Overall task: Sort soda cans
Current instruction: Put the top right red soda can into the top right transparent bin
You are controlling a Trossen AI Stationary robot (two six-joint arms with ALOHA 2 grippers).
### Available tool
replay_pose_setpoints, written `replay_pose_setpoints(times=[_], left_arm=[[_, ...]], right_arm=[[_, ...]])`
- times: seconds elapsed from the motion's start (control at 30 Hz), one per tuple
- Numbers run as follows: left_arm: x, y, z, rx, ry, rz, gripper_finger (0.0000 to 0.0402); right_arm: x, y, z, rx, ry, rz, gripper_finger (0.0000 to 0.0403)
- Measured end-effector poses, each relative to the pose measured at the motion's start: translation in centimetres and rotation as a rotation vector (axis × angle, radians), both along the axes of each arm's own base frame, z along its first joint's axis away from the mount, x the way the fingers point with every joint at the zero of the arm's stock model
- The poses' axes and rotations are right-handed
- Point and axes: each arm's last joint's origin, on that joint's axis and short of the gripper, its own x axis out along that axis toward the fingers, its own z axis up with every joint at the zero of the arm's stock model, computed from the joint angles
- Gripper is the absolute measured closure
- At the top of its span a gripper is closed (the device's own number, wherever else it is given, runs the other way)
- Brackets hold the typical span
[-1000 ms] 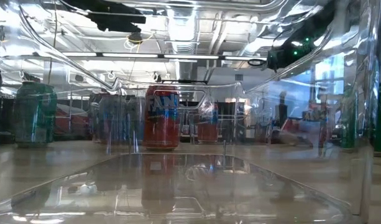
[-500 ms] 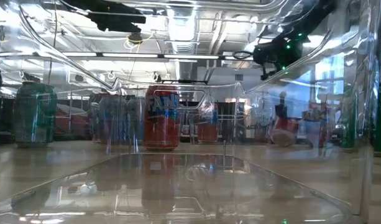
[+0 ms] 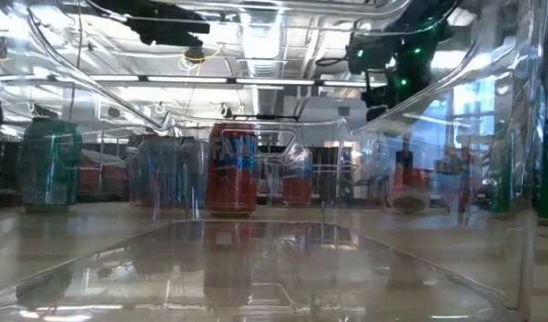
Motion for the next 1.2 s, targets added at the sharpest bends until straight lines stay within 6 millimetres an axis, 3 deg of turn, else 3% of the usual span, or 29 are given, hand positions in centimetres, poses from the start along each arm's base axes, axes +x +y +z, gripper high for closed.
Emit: replay_pose_setpoints(times=[0.4, 0.6, 0.93, 1.1, 1.2], left_arm=[[0.0, 0.0, 0.0, -0.006, -0.003, 0.001, 0.0056], [0.0, 0.0, 0.1, -0.014, -0.013, 0.002, 0.0056], [0.0, 0.0, 0.1, -0.027, -0.02, 0.003, 0.0056], [0.0, 0.0, 0.0, -0.024, -0.016, 0.003, 0.0056], [0.0, 0.0, -0.1, -0.026, -0.004, 0.003, 0.0056]], right_arm=[[0.6, 7.3, 0.1, -0.127, 0.0, 0.034, 0.0097], [0.9, 9.4, 0.2, -0.137, -0.011, 0.134, 0.0097], [1.6, 9.1, 1.9, -0.149, -0.063, 0.145, 0.0096], [0.7, 7.2, 4.3, -0.076, -0.109, 0.17, 0.0096], [-0.7, 5.5, 5.3, 0.087, -0.144, 0.201, 0.0096]])
